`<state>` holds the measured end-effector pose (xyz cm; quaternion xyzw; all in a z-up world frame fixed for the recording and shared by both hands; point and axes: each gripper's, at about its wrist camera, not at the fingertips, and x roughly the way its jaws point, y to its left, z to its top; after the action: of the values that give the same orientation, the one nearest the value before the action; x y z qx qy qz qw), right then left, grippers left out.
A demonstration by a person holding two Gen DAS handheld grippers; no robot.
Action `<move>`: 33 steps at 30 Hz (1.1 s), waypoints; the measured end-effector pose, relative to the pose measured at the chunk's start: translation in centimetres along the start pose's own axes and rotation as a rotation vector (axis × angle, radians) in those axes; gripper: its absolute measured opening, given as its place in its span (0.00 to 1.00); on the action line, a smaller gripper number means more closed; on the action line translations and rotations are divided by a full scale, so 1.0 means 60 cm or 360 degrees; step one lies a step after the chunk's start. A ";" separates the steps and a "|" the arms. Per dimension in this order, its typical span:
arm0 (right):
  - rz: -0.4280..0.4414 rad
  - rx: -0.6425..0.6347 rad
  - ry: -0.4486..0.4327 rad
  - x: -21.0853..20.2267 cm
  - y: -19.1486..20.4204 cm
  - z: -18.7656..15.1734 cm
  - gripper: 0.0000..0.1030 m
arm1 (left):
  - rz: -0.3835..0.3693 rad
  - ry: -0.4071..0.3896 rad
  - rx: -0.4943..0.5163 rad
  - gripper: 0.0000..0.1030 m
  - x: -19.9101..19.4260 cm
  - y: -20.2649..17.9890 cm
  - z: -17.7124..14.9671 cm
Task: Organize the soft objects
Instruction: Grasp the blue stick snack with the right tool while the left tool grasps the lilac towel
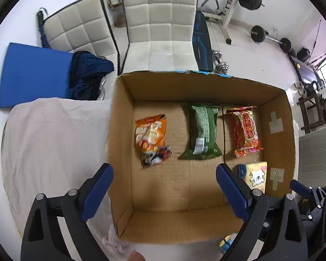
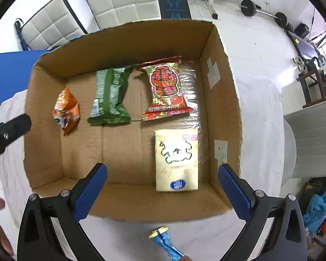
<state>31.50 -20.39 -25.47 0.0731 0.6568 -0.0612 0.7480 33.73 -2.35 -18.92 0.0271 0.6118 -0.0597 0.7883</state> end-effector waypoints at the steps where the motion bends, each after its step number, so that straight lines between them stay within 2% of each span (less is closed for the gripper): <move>1: 0.0001 -0.0006 -0.0012 -0.009 0.002 -0.006 1.00 | -0.0003 -0.0014 -0.0007 0.94 -0.009 -0.001 -0.008; 7: 0.0022 -0.0040 -0.0106 -0.072 0.006 -0.053 1.00 | -0.0025 -0.0129 -0.0063 0.94 -0.077 0.001 -0.065; 11: 0.0014 -0.0060 -0.0174 -0.117 0.007 -0.091 1.00 | 0.0006 -0.0227 -0.0057 0.94 -0.126 -0.002 -0.106; 17: 0.0047 -0.0073 -0.0273 -0.185 -0.002 -0.132 1.00 | -0.0007 -0.0313 -0.0098 0.94 -0.182 0.002 -0.147; 21: 0.0052 -0.0100 -0.0251 -0.201 -0.014 -0.167 1.00 | 0.0001 -0.0341 -0.0108 0.94 -0.208 0.009 -0.171; 24: 0.0014 -0.0126 -0.0130 -0.168 -0.027 -0.210 1.00 | 0.0026 -0.0312 -0.0136 0.94 -0.210 0.024 -0.207; 27: -0.0032 -0.0133 0.0040 -0.095 -0.039 -0.260 1.00 | 0.0087 -0.0242 -0.0200 0.94 -0.188 0.052 -0.253; 30: -0.0053 -0.0117 0.0229 -0.002 -0.049 -0.309 1.00 | 0.0144 -0.0107 -0.0290 0.94 -0.134 0.085 -0.310; 33: -0.0038 -0.0076 0.0385 0.088 -0.056 -0.347 0.96 | 0.0170 0.0098 -0.0401 0.94 -0.059 0.123 -0.359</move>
<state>11.29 -19.72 -33.45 0.0542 0.7443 -0.0453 0.6641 13.10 7.67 -21.07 -0.0376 0.6361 0.0605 0.7683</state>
